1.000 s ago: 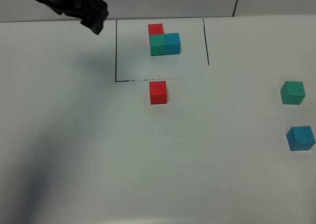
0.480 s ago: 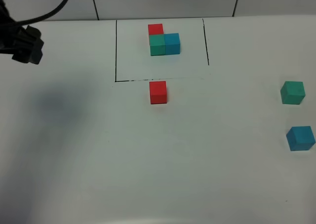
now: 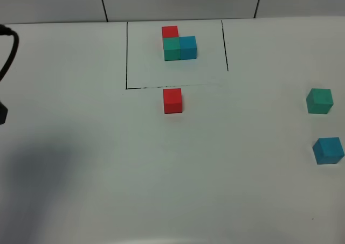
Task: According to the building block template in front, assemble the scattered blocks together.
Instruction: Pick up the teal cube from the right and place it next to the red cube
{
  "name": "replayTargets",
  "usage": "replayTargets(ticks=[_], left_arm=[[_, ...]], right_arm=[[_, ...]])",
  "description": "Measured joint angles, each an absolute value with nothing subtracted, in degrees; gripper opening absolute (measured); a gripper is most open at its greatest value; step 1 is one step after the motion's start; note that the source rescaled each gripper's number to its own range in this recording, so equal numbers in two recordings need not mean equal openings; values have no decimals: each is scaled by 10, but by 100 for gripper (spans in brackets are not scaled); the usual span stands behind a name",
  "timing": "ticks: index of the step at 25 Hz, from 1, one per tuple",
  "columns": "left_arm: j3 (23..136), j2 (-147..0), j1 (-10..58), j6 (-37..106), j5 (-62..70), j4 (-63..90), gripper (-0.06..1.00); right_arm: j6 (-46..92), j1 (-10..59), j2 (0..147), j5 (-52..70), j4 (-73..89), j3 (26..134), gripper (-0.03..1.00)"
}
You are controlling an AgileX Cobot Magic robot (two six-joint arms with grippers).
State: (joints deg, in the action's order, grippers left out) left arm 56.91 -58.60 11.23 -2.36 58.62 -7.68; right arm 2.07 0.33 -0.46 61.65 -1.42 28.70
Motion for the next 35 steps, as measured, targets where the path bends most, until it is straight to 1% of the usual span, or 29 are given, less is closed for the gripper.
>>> replayTargets(ticks=[5,15,26,35], left_arm=[[502,-470,112,-37,584,-77,93],[422,-287,112,-57,601,-76,92],[346,-153,113,-55,616,-16,91],[303,-96,113,-8,629,38,91]], right_arm=[[21,3,-5,616,-14,287,86],[21,3,-5,616,-14,287,86],[21,3,-5,616,-14,287,86],[21,3,-5,616,-13,287,86]])
